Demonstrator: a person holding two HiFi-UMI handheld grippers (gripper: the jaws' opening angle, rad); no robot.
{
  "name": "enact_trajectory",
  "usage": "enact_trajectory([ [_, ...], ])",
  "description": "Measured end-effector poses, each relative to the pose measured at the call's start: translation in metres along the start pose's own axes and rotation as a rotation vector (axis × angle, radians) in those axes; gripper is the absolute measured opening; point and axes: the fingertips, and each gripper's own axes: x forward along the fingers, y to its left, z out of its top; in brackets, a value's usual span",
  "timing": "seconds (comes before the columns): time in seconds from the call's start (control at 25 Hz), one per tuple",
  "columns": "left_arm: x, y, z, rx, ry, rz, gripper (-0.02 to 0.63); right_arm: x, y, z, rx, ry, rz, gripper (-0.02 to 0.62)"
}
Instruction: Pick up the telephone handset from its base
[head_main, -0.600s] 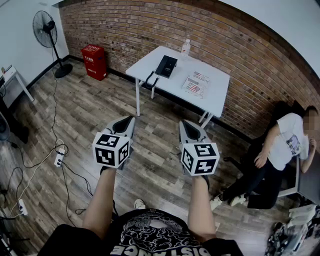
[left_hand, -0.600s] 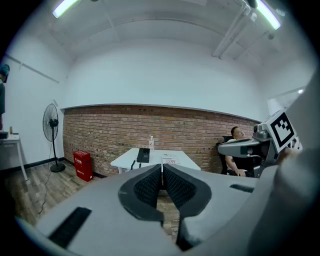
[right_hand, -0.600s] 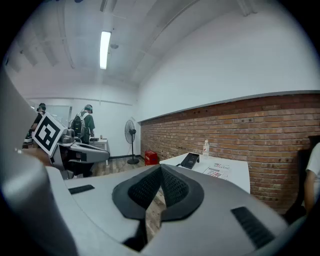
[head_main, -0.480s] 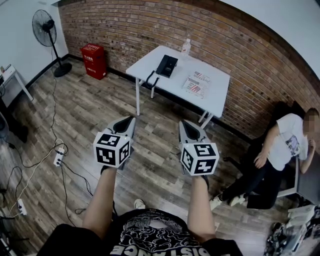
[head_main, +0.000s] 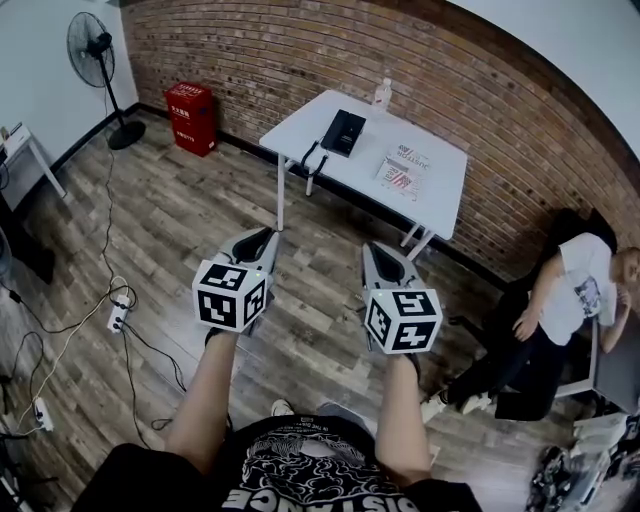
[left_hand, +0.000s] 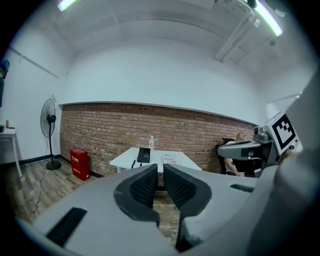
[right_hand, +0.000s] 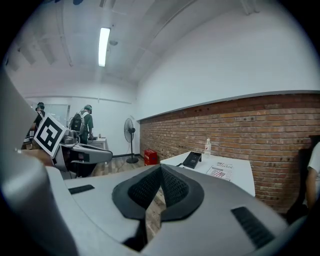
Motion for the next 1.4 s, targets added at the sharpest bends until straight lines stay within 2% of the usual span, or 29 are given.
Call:
enact_trajectory([
  [0.24, 0.025, 0.014, 0.005, 0.008, 0.006, -0.003, 0.028, 0.025, -0.010, 0.005, 0.004, -0.005, -0.002, 0.000],
  [0.6, 0.090, 0.043, 0.008, 0.010, 0.040, -0.004, 0.084, 0.090, -0.038, 0.007, 0.023, -0.001, 0.021, 0.000],
  [1.16, 0.230, 0.078, 0.043, -0.001, 0.063, 0.012, 0.156, 0.207, -0.128, 0.030, 0.027, 0.016, 0.061, 0.000],
  [1.4, 0.291, 0.085, 0.053, 0.006, 0.082, -0.003, 0.167, 0.251, -0.167, 0.037, 0.028, 0.017, 0.071, 0.000],
])
